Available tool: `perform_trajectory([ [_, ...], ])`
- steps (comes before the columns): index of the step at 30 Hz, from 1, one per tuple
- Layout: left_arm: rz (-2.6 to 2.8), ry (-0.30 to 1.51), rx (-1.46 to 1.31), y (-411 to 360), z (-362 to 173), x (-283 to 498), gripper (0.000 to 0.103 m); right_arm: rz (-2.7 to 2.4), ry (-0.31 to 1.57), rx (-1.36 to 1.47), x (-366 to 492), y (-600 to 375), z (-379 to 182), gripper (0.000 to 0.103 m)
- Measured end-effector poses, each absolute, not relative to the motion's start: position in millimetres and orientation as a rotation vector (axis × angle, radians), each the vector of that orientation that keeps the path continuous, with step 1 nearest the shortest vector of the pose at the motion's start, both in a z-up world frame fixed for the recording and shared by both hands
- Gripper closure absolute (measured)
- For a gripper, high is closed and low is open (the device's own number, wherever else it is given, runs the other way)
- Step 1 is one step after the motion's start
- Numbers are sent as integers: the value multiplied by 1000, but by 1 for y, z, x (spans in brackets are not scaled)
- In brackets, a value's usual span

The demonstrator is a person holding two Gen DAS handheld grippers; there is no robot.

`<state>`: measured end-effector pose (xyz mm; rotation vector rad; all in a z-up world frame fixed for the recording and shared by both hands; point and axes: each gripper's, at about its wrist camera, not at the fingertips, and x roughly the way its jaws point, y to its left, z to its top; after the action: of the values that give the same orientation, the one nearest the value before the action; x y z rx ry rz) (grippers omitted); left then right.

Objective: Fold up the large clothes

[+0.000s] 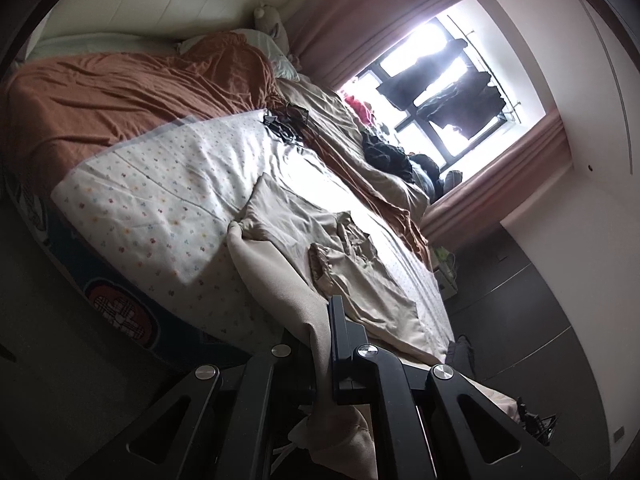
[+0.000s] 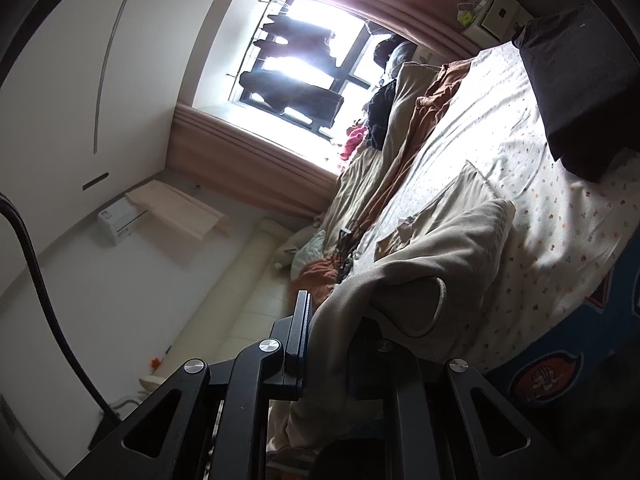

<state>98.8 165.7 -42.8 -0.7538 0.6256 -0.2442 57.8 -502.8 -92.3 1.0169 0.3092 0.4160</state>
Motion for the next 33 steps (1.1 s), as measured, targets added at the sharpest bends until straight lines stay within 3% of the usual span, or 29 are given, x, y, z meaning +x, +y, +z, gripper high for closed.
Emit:
perform_trajectory([
  [13,-268,574,-732,159,-1,172,99,401,254,1008,124,-511,-61,87],
  [25,-263,580,-667,150,34,293,99,373,262,945,229,-512,-15,88],
  [33,-239,616,-628,141,31,365,99,326,302,932,299,-518,-12,88],
])
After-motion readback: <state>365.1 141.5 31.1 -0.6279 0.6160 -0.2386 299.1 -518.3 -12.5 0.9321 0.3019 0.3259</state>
